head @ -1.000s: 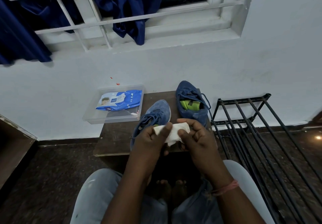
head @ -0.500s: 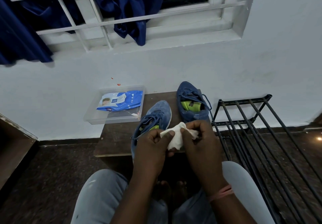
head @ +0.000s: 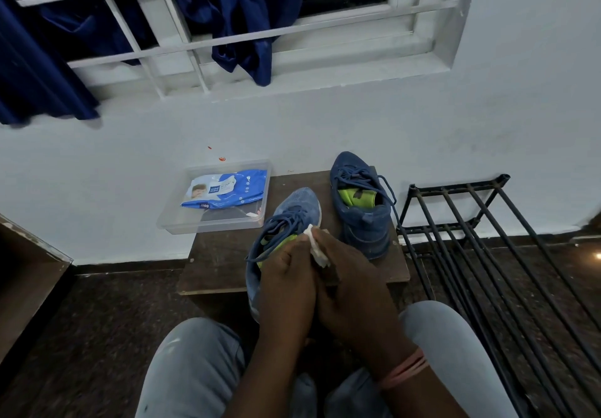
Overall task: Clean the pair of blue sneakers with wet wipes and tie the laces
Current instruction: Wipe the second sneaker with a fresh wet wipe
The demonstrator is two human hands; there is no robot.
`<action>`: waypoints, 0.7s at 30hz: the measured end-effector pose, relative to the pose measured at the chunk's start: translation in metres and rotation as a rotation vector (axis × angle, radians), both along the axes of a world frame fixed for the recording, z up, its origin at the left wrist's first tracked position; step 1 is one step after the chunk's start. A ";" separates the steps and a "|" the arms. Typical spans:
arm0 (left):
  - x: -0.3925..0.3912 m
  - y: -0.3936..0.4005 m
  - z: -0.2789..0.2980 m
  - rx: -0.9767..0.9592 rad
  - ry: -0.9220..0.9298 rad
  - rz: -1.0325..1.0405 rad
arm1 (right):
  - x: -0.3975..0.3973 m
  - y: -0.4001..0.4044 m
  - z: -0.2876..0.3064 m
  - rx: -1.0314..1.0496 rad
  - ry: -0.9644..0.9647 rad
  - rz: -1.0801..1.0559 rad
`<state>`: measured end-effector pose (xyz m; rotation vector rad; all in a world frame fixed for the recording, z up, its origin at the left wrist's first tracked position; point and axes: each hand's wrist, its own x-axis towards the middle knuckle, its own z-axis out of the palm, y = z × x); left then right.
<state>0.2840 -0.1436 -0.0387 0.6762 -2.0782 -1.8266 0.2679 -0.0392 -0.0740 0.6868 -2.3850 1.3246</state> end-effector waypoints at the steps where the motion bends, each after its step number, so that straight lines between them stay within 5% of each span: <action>1: -0.002 -0.003 -0.006 0.076 0.010 -0.013 | -0.001 0.002 -0.001 -0.035 -0.041 0.028; 5: -0.004 -0.005 0.001 -0.287 -0.180 -0.218 | -0.009 0.015 -0.001 -0.273 -0.226 -0.052; 7: -0.011 -0.010 -0.001 -0.538 -0.136 -0.085 | -0.016 0.022 -0.006 -0.338 -0.285 -0.131; 10: -0.030 -0.021 -0.005 -0.861 -0.315 -0.068 | -0.025 0.027 -0.017 -0.417 -0.372 -0.221; 13: -0.052 -0.028 -0.014 -0.907 -0.504 -0.168 | -0.026 0.027 -0.023 -0.402 -0.399 -0.233; 21: -0.082 -0.031 -0.024 -0.735 -0.515 -0.173 | -0.024 0.018 -0.026 -0.456 -0.463 -0.171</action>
